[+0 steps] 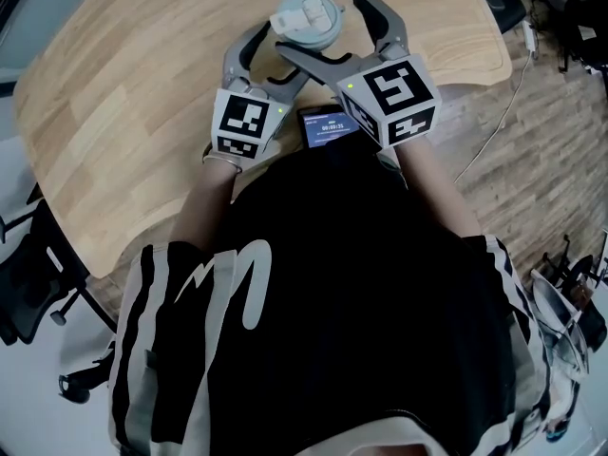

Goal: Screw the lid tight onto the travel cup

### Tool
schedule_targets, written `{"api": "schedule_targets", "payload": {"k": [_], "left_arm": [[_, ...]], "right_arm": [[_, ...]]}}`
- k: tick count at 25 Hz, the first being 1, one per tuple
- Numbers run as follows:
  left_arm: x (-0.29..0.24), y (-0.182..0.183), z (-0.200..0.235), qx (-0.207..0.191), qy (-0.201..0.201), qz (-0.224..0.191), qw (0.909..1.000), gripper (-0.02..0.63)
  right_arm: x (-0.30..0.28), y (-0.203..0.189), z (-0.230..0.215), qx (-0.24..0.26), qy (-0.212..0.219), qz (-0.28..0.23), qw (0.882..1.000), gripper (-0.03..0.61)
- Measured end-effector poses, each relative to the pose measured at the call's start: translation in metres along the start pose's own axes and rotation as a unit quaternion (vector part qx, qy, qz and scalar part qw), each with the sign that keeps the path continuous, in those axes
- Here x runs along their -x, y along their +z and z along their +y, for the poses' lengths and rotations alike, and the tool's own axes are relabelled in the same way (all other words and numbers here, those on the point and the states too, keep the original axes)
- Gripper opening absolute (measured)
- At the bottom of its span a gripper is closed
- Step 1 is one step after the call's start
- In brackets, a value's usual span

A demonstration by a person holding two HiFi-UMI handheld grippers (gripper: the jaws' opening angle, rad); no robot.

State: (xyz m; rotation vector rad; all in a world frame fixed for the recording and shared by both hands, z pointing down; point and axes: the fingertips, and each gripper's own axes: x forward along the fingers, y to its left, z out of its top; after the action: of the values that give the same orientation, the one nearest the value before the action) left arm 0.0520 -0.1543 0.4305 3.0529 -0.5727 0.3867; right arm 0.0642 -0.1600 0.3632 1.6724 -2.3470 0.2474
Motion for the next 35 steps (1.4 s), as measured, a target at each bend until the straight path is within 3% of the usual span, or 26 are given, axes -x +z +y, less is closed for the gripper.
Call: {"api": "schedule_targets", "payload": {"k": [28, 35], "left_arm": [[0.064, 0.088, -0.003, -0.003, 0.027, -0.082, 0.9962, 0.382], [0.072, 0.097, -0.003, 0.007, 0.035, -0.087, 0.9956, 0.377]], "right_arm": [[0.069, 0.054, -0.007, -0.024, -0.019, -0.095, 0.995, 0.509], [0.079, 0.058, -0.004, -0.029, -0.018, -0.107, 0.994, 0.449]]}}
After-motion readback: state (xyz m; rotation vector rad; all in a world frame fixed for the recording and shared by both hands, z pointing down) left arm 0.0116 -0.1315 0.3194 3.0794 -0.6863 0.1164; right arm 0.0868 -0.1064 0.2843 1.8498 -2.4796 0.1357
